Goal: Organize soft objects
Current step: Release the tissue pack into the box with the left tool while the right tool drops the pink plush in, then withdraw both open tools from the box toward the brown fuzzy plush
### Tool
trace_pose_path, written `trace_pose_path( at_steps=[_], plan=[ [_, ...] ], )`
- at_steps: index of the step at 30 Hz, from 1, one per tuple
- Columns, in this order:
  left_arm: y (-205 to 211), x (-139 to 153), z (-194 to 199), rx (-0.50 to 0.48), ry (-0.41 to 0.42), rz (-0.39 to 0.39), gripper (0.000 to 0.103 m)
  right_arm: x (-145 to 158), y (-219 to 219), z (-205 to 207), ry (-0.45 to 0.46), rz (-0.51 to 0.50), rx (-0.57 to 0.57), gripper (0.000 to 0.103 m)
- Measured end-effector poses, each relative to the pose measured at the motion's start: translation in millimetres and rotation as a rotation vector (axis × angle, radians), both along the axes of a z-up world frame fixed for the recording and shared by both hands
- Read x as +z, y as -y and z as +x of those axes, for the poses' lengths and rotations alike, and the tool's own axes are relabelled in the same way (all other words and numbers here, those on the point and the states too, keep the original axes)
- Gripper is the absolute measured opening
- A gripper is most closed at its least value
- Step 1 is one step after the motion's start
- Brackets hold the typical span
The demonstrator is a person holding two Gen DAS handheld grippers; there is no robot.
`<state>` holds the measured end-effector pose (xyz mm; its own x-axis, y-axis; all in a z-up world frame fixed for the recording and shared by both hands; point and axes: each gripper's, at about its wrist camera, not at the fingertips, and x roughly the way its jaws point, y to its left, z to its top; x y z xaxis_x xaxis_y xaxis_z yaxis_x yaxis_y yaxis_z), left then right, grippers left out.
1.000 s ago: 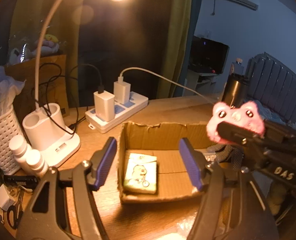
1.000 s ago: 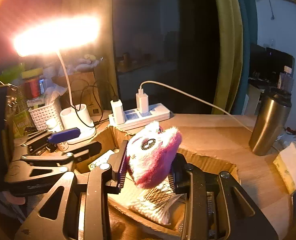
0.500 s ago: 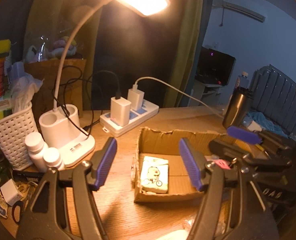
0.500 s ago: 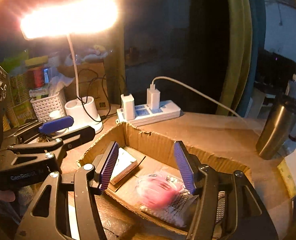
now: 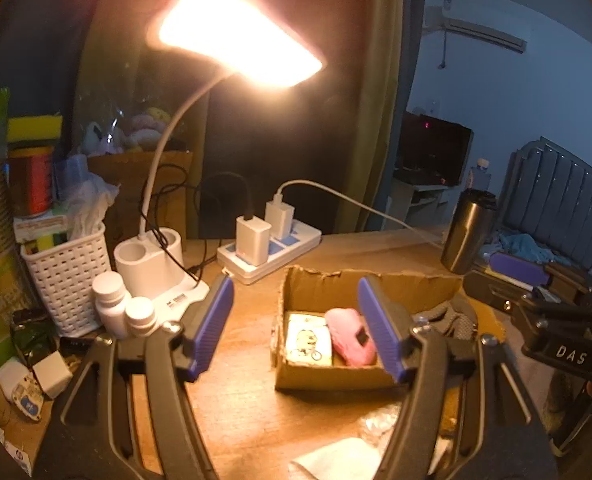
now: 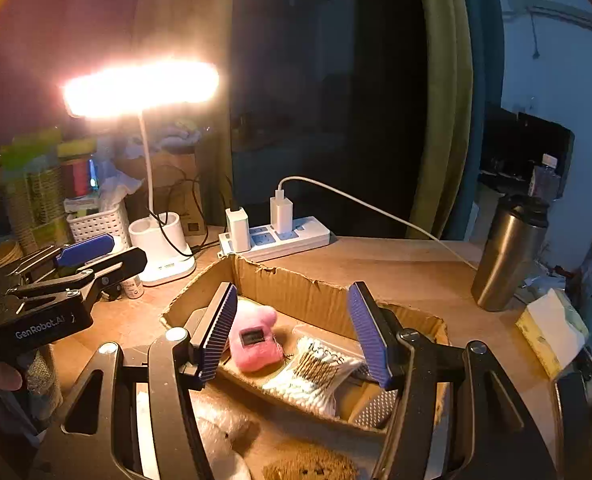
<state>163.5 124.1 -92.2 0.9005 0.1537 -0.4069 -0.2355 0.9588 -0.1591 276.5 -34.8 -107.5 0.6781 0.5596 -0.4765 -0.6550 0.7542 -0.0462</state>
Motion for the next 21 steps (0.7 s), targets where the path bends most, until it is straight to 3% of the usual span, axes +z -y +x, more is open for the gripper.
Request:
trace_pose_path(
  at_steps=[3,21],
  plan=[
    [7,6,-11,-0.011,0.024,0.010,0.079,4,8,-10,0.011,0.010,-0.004,0.061],
    [45,17,-38,-0.046,0.046,0.040,0.080,9,56,-44,0.039,0.046,-0.061,0.061]
  ],
)
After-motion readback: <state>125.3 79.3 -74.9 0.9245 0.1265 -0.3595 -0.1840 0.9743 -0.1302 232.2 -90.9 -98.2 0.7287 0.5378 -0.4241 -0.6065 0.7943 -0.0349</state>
